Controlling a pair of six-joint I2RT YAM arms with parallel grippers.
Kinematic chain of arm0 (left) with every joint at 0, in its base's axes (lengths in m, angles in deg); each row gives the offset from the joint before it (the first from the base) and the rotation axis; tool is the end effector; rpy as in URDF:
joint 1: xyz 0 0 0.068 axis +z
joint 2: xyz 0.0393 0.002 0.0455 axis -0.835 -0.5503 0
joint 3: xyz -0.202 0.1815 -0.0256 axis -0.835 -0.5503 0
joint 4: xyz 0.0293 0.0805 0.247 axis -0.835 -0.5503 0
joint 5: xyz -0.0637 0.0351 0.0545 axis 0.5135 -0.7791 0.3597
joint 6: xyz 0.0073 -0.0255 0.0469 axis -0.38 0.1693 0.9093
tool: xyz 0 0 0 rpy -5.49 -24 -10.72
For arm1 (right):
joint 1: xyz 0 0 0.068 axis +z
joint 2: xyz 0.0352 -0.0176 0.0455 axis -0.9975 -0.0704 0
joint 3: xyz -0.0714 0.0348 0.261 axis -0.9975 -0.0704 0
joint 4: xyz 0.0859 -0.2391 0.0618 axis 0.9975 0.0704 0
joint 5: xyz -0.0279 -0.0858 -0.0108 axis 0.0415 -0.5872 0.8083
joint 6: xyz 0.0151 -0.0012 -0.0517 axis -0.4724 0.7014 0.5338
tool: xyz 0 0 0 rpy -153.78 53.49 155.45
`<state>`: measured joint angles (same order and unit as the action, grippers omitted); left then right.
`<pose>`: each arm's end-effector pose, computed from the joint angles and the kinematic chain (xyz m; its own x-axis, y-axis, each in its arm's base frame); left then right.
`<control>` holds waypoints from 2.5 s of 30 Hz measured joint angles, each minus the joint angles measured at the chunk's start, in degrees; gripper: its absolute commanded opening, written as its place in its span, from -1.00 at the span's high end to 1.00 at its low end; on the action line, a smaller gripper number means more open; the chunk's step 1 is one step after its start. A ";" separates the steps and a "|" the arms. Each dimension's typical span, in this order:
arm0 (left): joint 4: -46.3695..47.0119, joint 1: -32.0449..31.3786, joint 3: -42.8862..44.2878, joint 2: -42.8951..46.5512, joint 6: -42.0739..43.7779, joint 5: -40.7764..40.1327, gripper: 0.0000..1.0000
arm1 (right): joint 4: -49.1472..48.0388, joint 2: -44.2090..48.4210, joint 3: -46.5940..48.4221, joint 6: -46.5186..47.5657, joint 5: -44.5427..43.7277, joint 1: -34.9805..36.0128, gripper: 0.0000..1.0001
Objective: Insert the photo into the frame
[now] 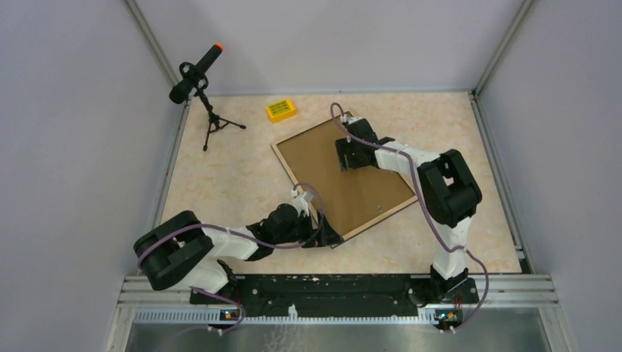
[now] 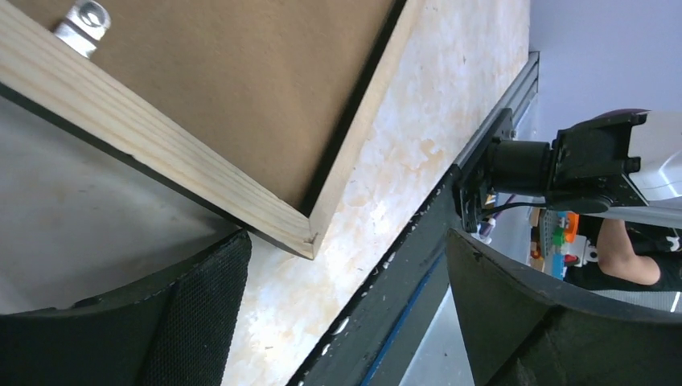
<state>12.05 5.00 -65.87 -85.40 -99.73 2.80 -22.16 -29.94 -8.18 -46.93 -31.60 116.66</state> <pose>0.1367 -0.1881 0.1302 -0.9187 -0.1464 -0.3669 0.2394 0.5323 -0.8120 0.3578 0.2077 0.1710 -0.7544 -0.2127 -0.6210 -0.2984 0.9538 0.0358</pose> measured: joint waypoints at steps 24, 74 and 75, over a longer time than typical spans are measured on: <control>-24.90 -2.36 -2.14 34.53 14.56 -32.39 -0.97 | 18.10 38.32 -22.45 -29.44 -5.27 -1.16 -0.49; -15.87 1.97 -10.99 36.96 17.07 -31.17 -0.97 | -3.82 34.93 -39.30 -22.75 -1.36 -14.32 1.00; -15.87 1.99 -10.99 36.94 17.05 -31.17 -0.97 | -4.72 34.38 -39.17 -20.68 0.02 -14.58 1.00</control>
<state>-3.82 6.98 -76.87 -48.46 -82.68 -28.37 -26.88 4.44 -47.34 -67.61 -31.58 102.08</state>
